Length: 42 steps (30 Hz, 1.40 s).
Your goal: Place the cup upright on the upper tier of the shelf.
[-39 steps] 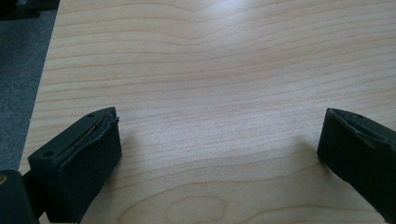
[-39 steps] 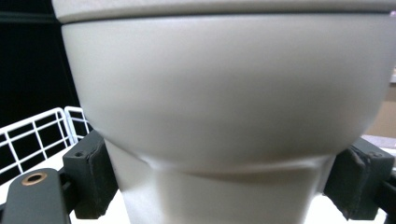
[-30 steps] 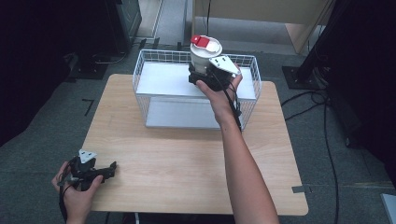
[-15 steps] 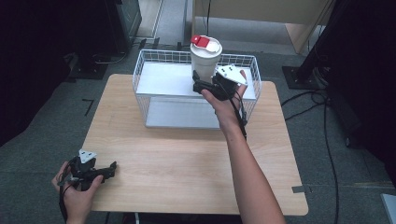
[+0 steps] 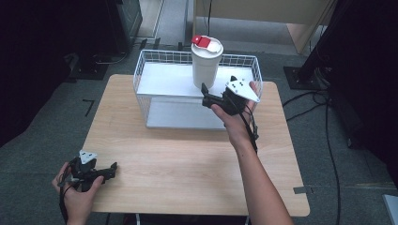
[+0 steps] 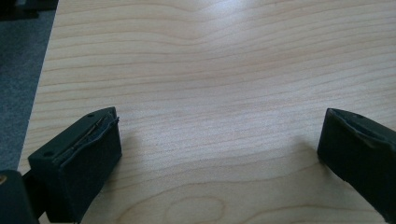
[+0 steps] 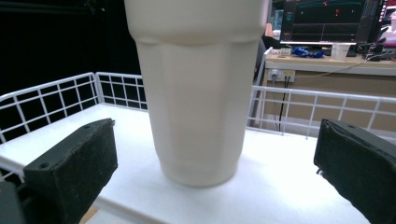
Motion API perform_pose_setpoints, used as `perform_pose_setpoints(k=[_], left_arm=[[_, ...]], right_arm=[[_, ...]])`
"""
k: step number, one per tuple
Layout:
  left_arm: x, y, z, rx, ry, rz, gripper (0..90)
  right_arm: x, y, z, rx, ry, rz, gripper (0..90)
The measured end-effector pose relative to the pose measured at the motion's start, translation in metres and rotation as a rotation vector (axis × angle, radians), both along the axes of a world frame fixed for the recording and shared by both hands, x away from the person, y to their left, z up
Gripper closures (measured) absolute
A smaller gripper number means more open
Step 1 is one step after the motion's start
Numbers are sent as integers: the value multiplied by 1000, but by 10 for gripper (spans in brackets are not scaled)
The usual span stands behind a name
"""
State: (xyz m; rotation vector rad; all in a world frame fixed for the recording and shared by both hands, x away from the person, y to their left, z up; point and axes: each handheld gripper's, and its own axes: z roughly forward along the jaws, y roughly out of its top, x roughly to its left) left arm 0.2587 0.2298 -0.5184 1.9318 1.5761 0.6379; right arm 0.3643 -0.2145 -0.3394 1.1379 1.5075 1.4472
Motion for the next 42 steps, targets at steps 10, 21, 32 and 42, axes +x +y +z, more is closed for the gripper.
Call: perform_pose_setpoints(k=[10,21,32,42], left_arm=[[0,0,0,0,0,0,0],[0,0,0,0,1,0,0],[0,0,0,-2,2,0,0],[0,0,0,-3,1,1,0]], right_arm=[[-28,-15,-21,-33,-4,-6,0],[-53,-35,-47,-55,7,-23,0],[-70,-62,-70,-54,34,-63,0],[-86,-89,-92,-36,80,-105,0]])
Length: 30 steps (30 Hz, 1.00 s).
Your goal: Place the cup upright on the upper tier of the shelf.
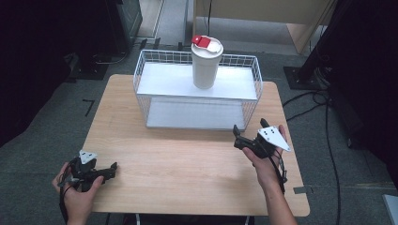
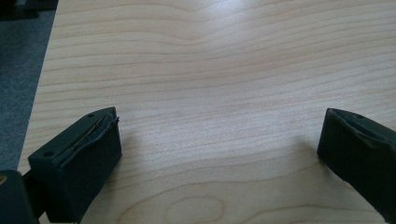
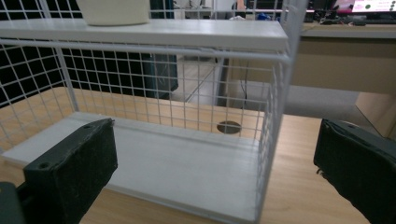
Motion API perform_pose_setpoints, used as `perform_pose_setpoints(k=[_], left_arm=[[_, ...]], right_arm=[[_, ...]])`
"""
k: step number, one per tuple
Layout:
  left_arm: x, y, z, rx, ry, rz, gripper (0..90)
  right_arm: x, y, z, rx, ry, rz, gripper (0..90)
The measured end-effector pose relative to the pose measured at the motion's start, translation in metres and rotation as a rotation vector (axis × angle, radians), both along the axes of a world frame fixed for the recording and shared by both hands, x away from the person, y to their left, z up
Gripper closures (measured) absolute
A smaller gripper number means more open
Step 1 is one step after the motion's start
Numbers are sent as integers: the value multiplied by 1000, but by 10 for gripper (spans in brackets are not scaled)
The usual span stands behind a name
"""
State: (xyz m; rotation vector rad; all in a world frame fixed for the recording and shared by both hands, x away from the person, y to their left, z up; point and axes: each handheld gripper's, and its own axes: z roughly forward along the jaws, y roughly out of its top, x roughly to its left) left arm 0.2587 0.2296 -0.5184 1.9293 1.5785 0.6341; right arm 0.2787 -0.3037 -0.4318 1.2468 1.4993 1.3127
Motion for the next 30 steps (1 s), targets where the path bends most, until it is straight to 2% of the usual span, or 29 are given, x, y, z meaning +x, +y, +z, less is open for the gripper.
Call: perform_pose_setpoints(k=[6,14,30], left_arm=[[0,0,0,1,1,-1,0],[0,0,0,1,1,-1,0],[0,0,0,1,1,-1,0]], right_arm=[[-9,-18,-14,-15,23,-38,0],[-22,-43,-39,-9,76,-100,0],[-57,-85,-67,-49,179,-194,0]])
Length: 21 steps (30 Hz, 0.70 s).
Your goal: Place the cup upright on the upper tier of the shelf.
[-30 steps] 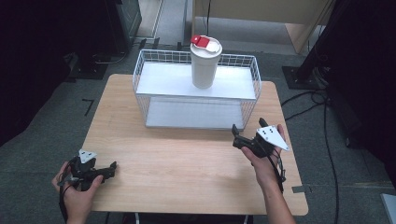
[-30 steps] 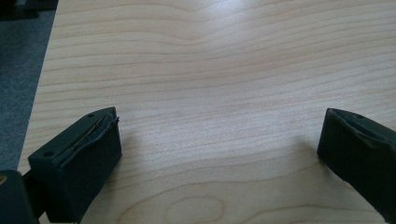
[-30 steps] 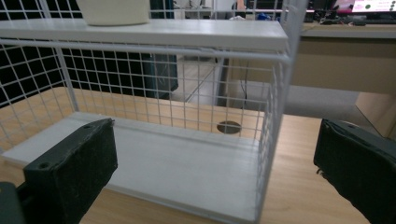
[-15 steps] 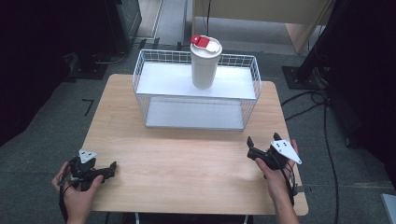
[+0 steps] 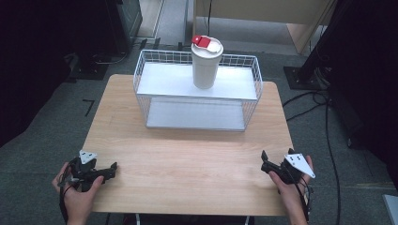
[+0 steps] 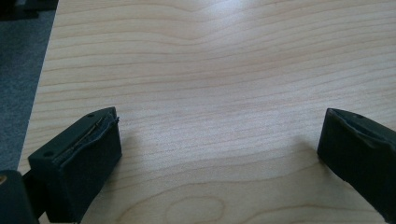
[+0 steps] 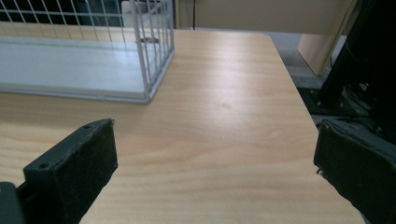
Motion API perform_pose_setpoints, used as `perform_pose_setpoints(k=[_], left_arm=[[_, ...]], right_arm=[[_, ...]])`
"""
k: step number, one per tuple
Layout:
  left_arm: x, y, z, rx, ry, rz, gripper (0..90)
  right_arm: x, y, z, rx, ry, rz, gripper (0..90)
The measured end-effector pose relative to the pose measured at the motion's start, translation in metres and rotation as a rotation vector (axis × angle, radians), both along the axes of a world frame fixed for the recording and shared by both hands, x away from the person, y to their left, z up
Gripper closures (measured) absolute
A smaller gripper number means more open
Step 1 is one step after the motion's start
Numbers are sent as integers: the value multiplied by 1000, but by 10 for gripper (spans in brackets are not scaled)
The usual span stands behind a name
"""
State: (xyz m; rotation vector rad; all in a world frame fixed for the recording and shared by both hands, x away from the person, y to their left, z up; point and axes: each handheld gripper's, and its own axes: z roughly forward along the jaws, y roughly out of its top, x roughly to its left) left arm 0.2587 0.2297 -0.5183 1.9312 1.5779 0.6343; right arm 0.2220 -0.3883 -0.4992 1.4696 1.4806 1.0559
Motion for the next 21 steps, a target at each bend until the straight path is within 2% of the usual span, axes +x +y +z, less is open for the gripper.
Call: perform_pose_setpoints(k=[3,9,12,17,21], left_arm=[[0,0,0,0,0,0,0],[0,0,0,0,0,0,0],[0,0,0,0,0,0,0],[0,0,0,-1,0,1,0],[0,0,0,0,0,0,0]], right_arm=[[-8,-7,-4,-3,31,-16,0],[-21,-22,-11,-6,64,-42,0],[-27,-28,-15,-27,81,-56,0],[-34,-34,-20,-53,113,-64,0],[-36,-40,-21,-56,148,-85,0]])
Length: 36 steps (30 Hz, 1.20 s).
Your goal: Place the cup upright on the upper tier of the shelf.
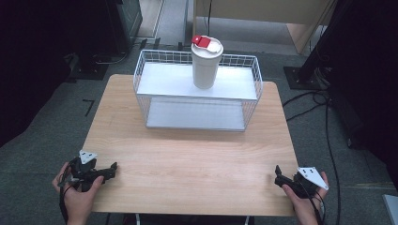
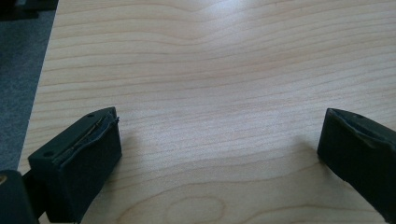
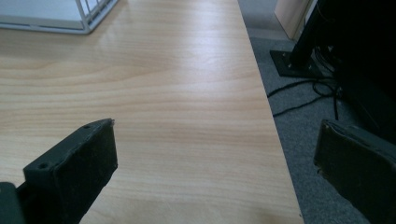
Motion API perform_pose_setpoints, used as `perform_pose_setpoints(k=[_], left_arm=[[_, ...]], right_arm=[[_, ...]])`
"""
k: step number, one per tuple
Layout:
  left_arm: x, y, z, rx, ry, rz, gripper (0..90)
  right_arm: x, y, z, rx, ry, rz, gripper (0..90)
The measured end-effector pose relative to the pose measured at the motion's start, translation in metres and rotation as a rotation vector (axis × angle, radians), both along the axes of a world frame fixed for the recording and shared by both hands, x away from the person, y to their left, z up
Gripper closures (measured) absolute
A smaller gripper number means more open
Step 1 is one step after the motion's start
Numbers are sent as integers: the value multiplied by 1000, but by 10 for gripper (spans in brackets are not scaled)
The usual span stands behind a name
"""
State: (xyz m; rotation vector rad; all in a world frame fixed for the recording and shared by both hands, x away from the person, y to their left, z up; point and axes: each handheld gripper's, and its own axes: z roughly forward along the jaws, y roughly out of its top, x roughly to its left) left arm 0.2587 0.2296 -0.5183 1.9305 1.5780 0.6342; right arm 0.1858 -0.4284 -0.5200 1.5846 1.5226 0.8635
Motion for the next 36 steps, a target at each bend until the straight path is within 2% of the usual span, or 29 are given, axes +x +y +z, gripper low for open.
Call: perform_pose_setpoints(k=[3,8,17,21,25,29,32,33,34,36], left_arm=[[0,0,0,0,0,0,0],[0,0,0,0,0,0,0],[0,0,0,0,0,0,0],[0,0,0,0,0,0,0],[0,0,0,0,0,0,0],[1,-1,0,-1,0,-4,0],[1,-1,0,-1,0,-5,0],[1,-1,0,-1,0,-5,0],[1,-1,0,-2,0,-5,0],[1,-1,0,-1,0,-5,0]], right_arm=[[0,-2,-1,-2,40,1,0],[1,-3,-2,-35,121,9,0],[0,-10,-5,-9,214,20,0],[0,-12,-6,-14,247,32,0],[-1,-13,-6,-12,248,42,0],[-2,-17,-7,54,275,73,0],[-2,-21,-7,100,294,76,0],[-3,-23,-8,125,297,78,0],[-4,-27,-11,175,304,77,0],[-5,-30,-12,209,302,79,0]])
